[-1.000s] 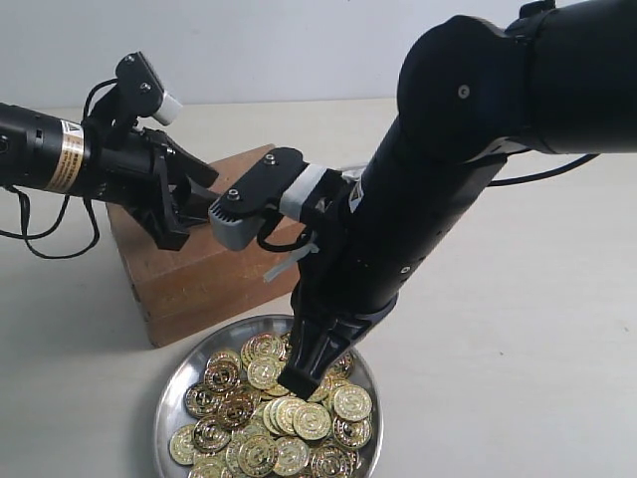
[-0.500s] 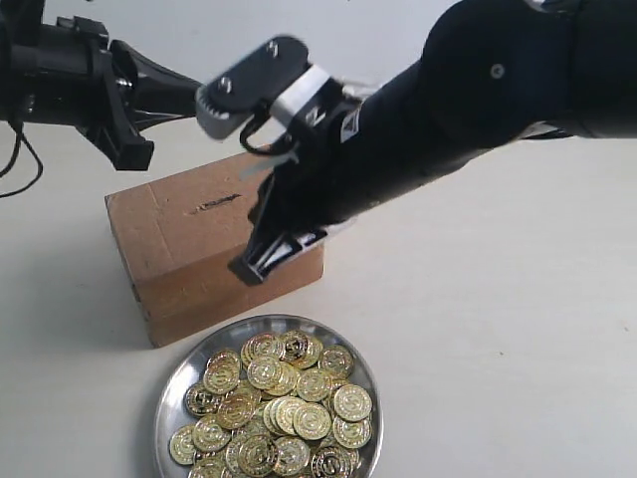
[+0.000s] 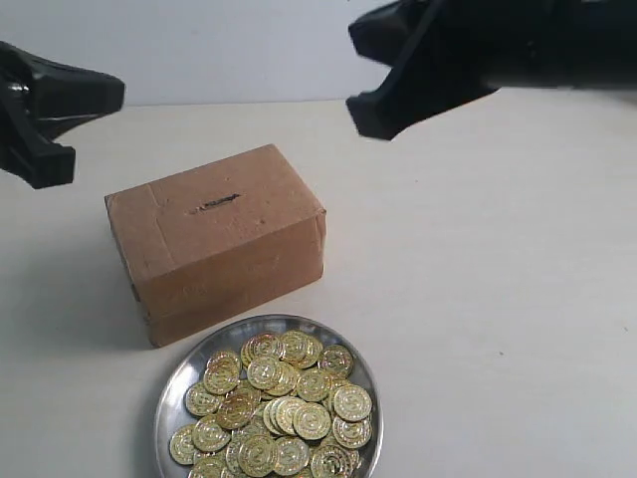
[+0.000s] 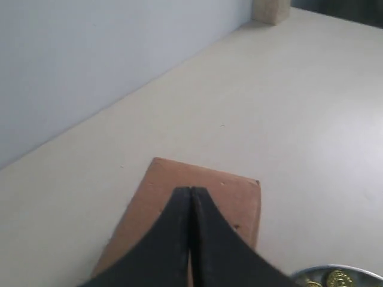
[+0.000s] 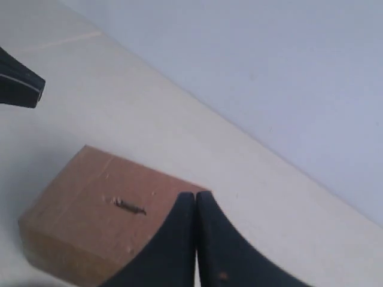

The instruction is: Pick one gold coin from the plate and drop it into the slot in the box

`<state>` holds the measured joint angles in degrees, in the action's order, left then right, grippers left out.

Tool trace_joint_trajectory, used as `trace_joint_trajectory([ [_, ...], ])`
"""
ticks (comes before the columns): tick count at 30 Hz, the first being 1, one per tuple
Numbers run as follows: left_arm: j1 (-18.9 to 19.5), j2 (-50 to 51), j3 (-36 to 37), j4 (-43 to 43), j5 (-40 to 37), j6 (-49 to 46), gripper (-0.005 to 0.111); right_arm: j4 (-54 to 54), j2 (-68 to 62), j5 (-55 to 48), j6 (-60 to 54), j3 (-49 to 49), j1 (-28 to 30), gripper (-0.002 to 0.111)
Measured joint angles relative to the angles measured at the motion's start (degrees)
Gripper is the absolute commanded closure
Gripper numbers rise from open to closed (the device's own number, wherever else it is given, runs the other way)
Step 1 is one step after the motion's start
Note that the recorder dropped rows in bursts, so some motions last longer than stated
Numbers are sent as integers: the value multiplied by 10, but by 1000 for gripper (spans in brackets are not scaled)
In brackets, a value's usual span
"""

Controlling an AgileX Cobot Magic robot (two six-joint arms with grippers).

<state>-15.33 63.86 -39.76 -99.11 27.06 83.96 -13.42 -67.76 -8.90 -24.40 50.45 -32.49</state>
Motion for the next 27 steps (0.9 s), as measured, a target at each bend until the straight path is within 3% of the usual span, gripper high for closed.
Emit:
trace_joint_trajectory([
  [21,-2,-145,2,0,-37,6,107,-1,189,-3,2,0,-9,108],
  [27,10,-260,18,0,-21,6,107,-10,277,-17,2,0,74,108],
])
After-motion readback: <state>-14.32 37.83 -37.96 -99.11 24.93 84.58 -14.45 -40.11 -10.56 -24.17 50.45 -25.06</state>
